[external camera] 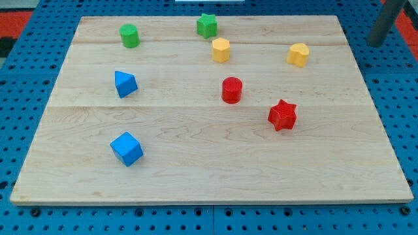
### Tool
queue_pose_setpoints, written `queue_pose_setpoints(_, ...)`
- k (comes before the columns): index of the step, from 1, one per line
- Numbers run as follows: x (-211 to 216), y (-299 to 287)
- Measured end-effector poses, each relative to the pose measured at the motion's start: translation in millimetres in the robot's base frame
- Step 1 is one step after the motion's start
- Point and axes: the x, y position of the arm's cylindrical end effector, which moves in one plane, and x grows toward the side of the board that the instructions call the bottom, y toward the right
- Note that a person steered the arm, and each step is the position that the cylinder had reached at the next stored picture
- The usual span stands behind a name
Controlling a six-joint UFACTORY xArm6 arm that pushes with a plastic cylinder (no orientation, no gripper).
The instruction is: Move your arm towards the red circle
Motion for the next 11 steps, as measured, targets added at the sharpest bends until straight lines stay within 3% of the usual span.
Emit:
queue_pose_setpoints(3, 62.8, -48.7)
queue_pose_setpoints(6, 81.5, -164.2)
queue_pose_setpoints(8, 82.9, -178.6)
queue_pose_setpoints(11, 82.9, -269.0)
